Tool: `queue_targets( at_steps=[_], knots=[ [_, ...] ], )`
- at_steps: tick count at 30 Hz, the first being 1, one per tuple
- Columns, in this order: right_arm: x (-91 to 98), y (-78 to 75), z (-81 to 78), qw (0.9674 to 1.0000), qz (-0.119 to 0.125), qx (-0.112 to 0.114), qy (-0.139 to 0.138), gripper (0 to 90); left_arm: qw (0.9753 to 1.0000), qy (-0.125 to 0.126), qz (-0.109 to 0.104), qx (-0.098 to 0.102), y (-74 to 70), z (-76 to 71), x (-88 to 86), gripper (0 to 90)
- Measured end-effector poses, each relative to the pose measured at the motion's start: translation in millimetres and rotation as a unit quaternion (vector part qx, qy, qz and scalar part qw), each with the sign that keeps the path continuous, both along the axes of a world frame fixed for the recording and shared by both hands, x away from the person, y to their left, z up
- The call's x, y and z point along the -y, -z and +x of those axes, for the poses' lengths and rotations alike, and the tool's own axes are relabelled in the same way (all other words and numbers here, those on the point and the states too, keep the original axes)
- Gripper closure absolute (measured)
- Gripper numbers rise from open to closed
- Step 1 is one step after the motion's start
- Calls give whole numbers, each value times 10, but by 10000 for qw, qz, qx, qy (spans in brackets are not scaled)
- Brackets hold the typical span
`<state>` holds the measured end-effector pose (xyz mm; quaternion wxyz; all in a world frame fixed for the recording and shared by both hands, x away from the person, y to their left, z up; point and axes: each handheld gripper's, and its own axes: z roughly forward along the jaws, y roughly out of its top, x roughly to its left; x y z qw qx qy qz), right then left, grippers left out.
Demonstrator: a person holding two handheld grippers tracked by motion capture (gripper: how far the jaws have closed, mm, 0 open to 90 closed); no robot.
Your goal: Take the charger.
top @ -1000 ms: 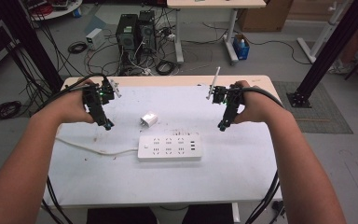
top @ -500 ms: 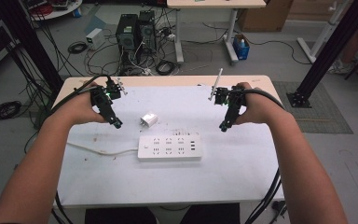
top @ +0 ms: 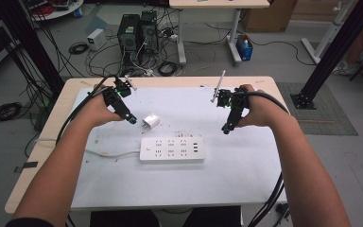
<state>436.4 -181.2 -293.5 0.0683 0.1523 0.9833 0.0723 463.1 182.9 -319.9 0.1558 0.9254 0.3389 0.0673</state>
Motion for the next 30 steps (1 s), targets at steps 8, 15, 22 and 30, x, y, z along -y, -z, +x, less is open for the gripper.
queue_targets(
  at_steps=[8, 15, 22, 30],
  knots=[
    [41, 29, -3, 10000, 9, 4, 21, 19, 9997, -197, -114, -77, 250, 100, 155, 18],
    [47, 52, 5, 10000, 11, 12, 30, 19, 9979, -543, -345, 59, 463, 186, 267, 18],
    [62, 57, 1, 10000, -36, -32, 79, 19, 9968, -684, -404, 11, 664, 273, 402, 18],
    [77, 50, 11, 9999, -7, -18, 98, 19, 9967, -747, -303, -80, 881, 355, 522, 18]
  ],
)
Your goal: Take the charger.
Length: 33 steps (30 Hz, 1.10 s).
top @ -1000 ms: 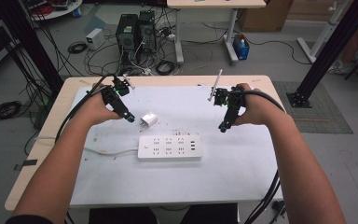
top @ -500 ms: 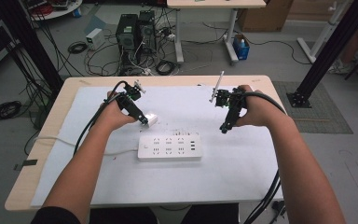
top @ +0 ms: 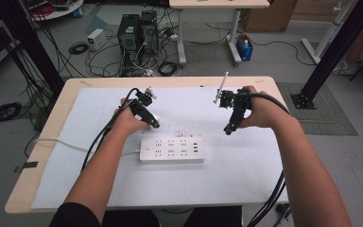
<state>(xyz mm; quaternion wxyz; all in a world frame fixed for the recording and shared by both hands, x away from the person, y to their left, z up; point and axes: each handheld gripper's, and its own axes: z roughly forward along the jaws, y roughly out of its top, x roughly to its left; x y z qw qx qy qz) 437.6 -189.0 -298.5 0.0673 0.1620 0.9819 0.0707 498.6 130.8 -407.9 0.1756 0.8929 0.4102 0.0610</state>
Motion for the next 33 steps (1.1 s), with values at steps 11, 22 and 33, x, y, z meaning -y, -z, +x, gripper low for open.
queue_targets(
  at_steps=[11, 22, 33],
  knots=[
    [-13, 25, 38, 10000, -9, 18, -16, 19, 10000, -33, 79, 47, 53, 29, 24, 139],
    [-39, 22, 35, 10000, -28, 40, 23, 19, 9999, 56, 118, -26, 102, 34, 60, 333],
    [-25, 19, 49, 10000, -22, 80, 39, 19, 9999, 102, 130, -23, 77, 6, 64, 426]
  ],
)
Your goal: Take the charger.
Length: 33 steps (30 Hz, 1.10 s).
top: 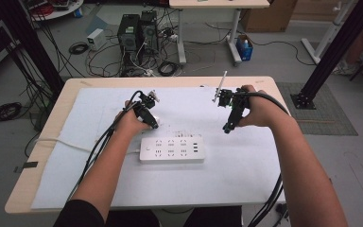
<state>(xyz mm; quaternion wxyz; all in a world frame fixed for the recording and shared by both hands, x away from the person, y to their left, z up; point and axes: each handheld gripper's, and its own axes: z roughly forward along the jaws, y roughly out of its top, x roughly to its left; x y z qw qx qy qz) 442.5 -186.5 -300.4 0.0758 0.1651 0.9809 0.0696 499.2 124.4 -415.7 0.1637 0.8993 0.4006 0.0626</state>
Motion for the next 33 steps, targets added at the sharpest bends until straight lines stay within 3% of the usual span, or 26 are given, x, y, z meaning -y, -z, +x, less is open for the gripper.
queue_targets(
  at_steps=[4, 6, 8, 9, 11, 12, 15, 16, 18, 19, 24, 26, 29, 33],
  knots=[
    [0, 0, -1, 10000, -10, 4, 2, 19, 9999, 62, -10, 78, -49, -24, -3, 427],
    [-3, -4, -6, 10000, -9, -6, 17, 19, 9996, 217, -184, 82, -192, -68, -35, 427],
    [-6, -10, -12, 10000, -3, 9, 8, 19, 9994, 296, -189, -7, -230, -78, -43, 427],
    [-9, -16, -18, 10000, -18, 15, 21, 19, 9991, 416, -68, -2, -323, -112, -50, 427],
    [-14, -24, -30, 10000, 4, 23, 22, 19, 9991, 427, -75, -2, -375, -128, -63, 427],
    [-15, -27, -33, 10000, 16, 44, -21, 19, 9988, 487, -95, 55, -488, -165, -100, 427],
    [-16, -42, -59, 10000, -4, 62, 2, 19, 9984, 529, -194, 88, -600, -212, -139, 427],
    [-14, -49, -70, 10000, 5, 79, 23, 19, 9979, 602, -217, 134, -710, -269, -172, 427],
    [-12, -56, -77, 10000, 16, 74, 16, 19, 9979, 602, -217, 134, -710, -269, -172, 427],
    [-9, -81, -106, 9999, 46, 109, 66, 19, 9967, 758, -155, 244, -901, -393, -189, 427],
    [-6, -123, -157, 9998, 93, 185, -4, 19, 9932, 1091, -255, 314, -1245, -610, -181, 427],
    [-11, -127, -187, 9997, 140, 180, 20, 19, 9914, 1244, -165, 359, -1368, -683, -160, 426],
    [-14, -125, -207, 9997, 159, 197, -2, 19, 9893, 1393, -18, 441, -1515, -755, -145, 426],
    [-41, -98, -217, 9997, 141, 175, -34, 19, 9881, 1471, -32, 459, -1595, -775, -182, 426]
  ],
)
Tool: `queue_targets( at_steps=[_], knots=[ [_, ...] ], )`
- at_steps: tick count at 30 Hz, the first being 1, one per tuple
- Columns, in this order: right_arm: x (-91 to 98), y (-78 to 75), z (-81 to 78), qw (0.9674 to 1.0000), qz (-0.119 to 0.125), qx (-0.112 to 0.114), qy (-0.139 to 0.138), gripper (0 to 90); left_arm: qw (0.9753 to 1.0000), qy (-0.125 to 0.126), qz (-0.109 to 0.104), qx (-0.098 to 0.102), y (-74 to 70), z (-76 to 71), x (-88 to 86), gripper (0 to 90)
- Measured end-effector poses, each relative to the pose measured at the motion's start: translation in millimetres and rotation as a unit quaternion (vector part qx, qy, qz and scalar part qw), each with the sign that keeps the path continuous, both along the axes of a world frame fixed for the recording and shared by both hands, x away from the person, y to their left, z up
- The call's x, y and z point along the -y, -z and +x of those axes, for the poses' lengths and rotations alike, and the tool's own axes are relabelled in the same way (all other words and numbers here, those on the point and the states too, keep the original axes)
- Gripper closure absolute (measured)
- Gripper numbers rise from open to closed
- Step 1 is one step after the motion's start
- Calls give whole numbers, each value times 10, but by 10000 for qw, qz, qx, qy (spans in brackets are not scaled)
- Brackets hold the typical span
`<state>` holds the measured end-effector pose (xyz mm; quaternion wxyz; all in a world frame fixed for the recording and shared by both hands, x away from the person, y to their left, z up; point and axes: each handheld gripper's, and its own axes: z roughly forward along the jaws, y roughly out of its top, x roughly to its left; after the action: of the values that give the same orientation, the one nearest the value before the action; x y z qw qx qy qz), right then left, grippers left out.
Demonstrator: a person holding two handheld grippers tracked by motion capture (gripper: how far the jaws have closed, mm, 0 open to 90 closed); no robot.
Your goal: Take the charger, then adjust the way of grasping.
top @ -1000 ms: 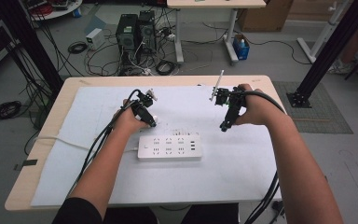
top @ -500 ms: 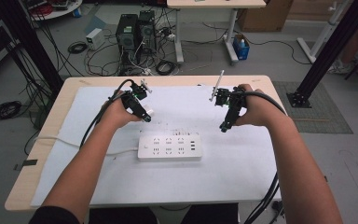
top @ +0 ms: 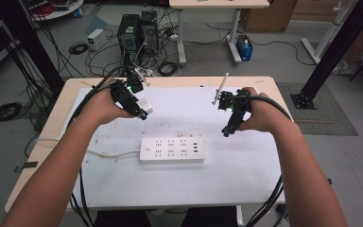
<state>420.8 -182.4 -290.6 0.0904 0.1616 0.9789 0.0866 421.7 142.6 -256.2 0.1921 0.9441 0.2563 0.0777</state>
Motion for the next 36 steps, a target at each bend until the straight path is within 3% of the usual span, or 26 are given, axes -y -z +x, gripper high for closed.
queue_targets(
  at_steps=[16, 22, 25, 30, 36],
  knots=[
    [-86, -15, 72, 10000, 18, -2, -38, 19, 9999, 117, 88, -44, 122, 101, -135, 426],
    [-27, -29, 130, 9996, 38, -43, 267, 19, 9998, 181, 105, -33, 175, 141, -128, 426],
    [-14, -52, 169, 9990, 276, -60, 342, 19, 9994, 334, 107, -7, 208, 171, -100, 426],
    [-46, -55, 172, 9976, 451, -10, 529, 19, 9987, 495, 54, 135, 246, 168, -62, 426],
    [-86, -46, 138, 9910, 1072, -123, 795, 19, 9974, 673, -55, 263, 283, 124, 17, 426]
  ],
)
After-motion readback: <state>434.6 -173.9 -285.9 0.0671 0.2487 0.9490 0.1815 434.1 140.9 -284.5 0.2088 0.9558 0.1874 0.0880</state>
